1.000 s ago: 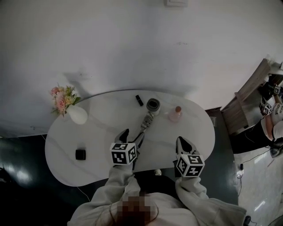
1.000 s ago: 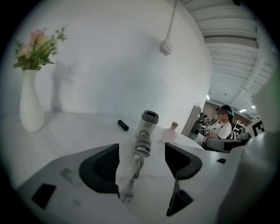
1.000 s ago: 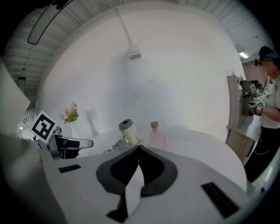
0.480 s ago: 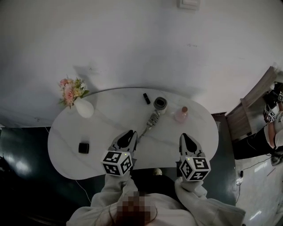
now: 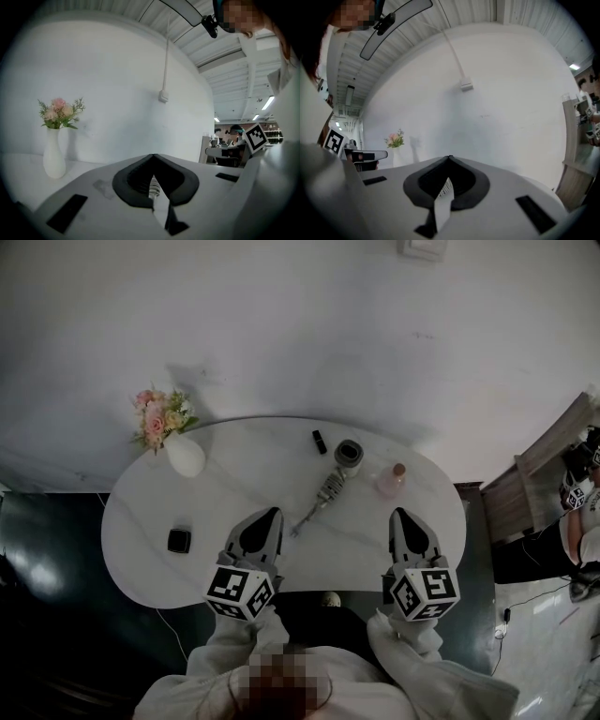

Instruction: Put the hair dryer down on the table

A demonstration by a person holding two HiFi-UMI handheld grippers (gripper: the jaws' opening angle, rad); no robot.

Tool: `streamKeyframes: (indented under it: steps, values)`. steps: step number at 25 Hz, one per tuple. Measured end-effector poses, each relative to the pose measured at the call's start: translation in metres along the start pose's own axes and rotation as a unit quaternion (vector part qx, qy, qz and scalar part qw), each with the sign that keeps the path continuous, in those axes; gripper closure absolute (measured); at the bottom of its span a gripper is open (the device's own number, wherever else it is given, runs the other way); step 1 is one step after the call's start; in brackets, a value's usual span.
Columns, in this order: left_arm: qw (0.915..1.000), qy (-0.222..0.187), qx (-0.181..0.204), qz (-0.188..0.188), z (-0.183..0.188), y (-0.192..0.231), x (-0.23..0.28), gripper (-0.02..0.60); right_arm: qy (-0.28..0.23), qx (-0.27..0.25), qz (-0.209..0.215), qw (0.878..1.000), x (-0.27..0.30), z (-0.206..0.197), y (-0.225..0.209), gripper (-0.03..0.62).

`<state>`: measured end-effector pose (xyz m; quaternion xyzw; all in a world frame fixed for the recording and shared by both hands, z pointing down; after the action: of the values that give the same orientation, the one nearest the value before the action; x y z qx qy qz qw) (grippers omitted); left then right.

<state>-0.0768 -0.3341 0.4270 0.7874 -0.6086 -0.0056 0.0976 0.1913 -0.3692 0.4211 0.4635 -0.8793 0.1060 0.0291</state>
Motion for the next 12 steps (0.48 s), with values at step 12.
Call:
streamKeyframes:
  steps: [12]
  values:
    - [0.9988, 0.017, 0.008, 0.046, -0.006, 0.013, -0.012, 0.566, 0.009, -0.015, -0.007, 1.000, -0.005, -0.002, -0.006, 0.545]
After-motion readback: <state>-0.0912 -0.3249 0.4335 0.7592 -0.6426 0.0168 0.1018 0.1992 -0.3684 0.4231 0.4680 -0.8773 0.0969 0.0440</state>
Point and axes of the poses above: the fingertips, and each gripper's own axes: x forward along the fingers, y to its left, z out of its top, the point moved 6 cm from there along -x, backward along the fingers, and after that the axes turned 6 degrees about z, right-handed, at the moved point
